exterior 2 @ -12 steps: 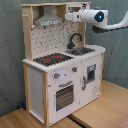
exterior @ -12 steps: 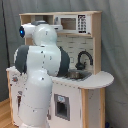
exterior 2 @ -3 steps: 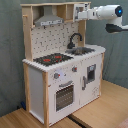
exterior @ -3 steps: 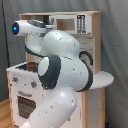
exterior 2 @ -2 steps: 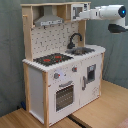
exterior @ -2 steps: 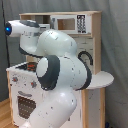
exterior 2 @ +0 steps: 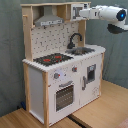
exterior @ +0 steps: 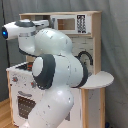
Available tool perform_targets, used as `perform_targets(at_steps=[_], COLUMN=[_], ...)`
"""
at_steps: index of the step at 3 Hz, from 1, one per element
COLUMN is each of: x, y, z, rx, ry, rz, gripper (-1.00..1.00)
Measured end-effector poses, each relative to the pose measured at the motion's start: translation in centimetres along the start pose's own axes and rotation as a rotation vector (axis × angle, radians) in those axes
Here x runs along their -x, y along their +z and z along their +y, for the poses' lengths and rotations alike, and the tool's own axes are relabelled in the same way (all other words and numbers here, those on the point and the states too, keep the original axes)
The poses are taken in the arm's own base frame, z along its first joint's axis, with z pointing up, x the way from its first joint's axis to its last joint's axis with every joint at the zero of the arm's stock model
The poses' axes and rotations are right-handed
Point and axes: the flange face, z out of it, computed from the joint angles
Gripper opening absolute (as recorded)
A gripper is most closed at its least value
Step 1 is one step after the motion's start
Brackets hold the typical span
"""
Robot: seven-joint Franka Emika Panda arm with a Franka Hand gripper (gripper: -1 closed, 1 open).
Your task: Play with the kitchen
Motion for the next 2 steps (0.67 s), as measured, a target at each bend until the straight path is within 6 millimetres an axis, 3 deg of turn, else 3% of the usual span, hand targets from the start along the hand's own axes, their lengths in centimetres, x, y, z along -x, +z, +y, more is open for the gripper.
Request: perform_targets(at_steps=[2], x=[-2.0], y=[-2.6], z=[4.3], rx=[0.083], ry=[0.027], rz=[-0.153], gripper=[1.00])
